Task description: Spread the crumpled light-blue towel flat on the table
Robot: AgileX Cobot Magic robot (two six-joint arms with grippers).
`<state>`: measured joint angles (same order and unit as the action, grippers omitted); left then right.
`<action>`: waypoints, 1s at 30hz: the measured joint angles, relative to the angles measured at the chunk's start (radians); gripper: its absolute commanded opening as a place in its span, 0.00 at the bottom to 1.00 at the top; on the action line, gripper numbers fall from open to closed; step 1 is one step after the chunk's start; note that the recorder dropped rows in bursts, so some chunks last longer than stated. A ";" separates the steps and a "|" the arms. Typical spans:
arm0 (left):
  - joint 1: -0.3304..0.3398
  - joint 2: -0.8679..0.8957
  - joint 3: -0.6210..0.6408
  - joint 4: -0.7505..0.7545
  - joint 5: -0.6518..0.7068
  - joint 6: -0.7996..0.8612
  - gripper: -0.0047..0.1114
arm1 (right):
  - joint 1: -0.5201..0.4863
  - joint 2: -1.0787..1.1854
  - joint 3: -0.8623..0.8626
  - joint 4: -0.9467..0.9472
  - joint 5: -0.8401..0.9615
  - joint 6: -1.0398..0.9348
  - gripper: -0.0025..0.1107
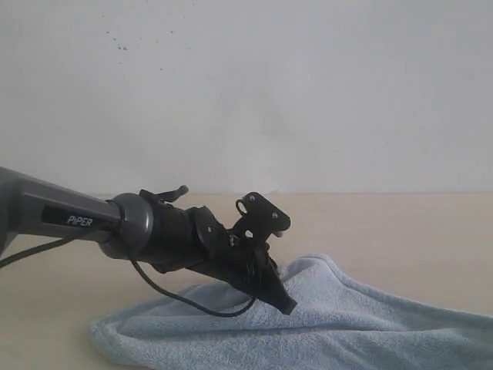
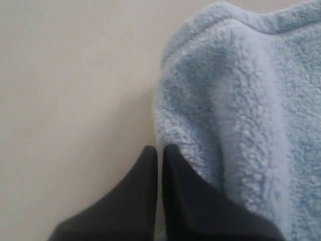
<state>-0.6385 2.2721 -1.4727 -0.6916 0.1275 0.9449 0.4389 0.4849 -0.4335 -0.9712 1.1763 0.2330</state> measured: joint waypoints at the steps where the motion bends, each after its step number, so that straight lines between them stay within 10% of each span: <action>1: -0.007 0.005 0.000 -0.007 0.011 0.000 0.08 | 0.000 0.000 0.000 0.000 0.000 0.000 0.03; 30: -0.213 -0.209 0.154 -0.105 0.214 0.021 0.08 | 0.000 0.000 0.000 0.041 -0.022 0.038 0.03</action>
<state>-0.8514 2.0634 -1.3183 -0.7967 0.3418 0.9660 0.4389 0.4849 -0.4335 -0.9303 1.1541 0.2712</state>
